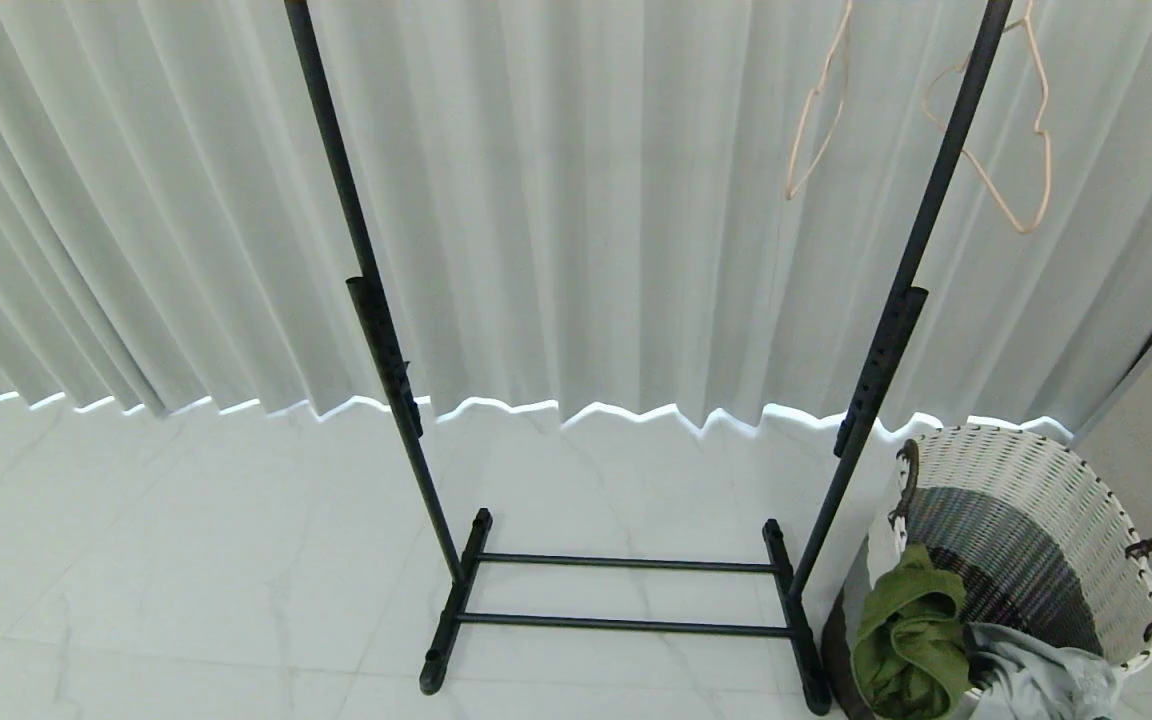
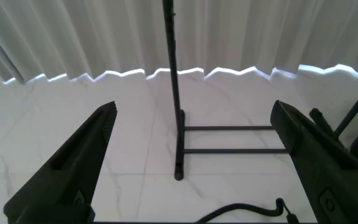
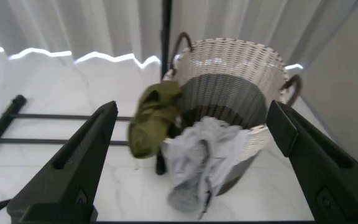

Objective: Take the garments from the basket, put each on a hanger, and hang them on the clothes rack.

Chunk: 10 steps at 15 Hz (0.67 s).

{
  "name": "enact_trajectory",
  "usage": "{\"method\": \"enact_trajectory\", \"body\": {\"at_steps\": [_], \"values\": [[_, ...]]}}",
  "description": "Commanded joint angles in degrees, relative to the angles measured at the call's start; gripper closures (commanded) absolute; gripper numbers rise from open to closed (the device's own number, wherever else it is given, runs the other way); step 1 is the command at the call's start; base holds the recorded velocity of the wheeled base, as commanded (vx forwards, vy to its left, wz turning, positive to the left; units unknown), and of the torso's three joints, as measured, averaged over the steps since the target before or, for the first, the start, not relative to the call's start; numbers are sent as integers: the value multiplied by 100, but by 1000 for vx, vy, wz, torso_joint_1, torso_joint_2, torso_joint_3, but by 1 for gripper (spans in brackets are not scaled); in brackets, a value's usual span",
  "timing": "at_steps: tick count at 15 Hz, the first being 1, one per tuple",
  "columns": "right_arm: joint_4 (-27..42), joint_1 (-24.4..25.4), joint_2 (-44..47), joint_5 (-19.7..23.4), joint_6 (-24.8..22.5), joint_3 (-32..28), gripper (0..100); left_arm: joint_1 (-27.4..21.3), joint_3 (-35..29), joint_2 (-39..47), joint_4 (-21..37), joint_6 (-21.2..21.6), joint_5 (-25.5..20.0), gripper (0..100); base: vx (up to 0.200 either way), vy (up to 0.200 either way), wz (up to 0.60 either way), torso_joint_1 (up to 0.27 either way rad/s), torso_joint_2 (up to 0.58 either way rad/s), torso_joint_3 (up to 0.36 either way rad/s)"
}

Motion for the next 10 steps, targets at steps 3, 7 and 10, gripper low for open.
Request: {"method": "enact_trajectory", "body": {"at_steps": [3, 7, 10], "values": [[1, -2, 6, 4, -37, 1, 0, 2, 1, 0, -3, -7, 0, 0, 0, -200, 0, 2, 2, 2], [1, -2, 6, 4, 7, 1, 0, 2, 1, 0, -3, -7, 0, 0, 0, 0, 0, 0, 0, 0], [1, -2, 6, 4, 7, 1, 0, 2, 1, 0, -3, -7, 0, 0, 0, 0, 0, 0, 0, 0]]}}
